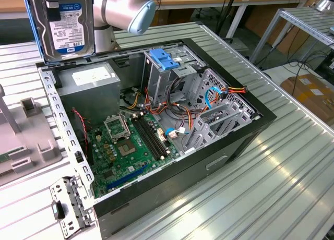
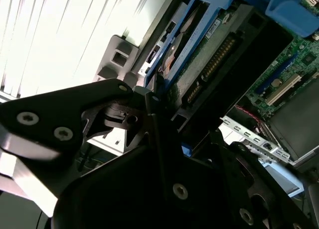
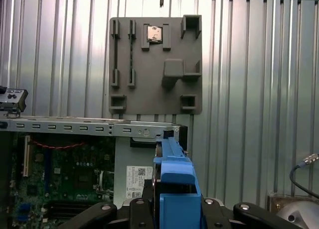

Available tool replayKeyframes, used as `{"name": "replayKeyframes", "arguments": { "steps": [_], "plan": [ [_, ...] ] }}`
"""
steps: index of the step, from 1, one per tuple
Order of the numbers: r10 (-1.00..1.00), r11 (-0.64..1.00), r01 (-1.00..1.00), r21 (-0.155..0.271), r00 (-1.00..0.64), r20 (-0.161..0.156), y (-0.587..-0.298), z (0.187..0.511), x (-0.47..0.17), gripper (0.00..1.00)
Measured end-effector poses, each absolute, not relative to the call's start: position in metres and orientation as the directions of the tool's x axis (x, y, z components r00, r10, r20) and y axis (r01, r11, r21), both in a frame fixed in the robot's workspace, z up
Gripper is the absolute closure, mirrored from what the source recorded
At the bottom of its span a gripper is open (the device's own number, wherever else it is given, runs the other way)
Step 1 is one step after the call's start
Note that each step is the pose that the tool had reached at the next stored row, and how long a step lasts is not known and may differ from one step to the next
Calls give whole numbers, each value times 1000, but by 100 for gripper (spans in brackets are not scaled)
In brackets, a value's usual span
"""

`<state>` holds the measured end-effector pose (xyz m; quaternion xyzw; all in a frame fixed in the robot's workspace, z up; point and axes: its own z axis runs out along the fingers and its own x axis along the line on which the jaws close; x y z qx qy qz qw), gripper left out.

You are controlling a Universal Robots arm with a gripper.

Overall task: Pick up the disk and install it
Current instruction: 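Pick up the disk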

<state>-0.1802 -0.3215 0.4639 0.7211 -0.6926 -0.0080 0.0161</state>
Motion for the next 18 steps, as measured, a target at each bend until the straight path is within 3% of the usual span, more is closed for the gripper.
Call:
{"name": "replayKeyframes", "arguments": {
  "steps": [18],
  "plan": [
    [-999, -40, -999, 34, 40, 11, -334, 464, -166, 64]
  ]
}}
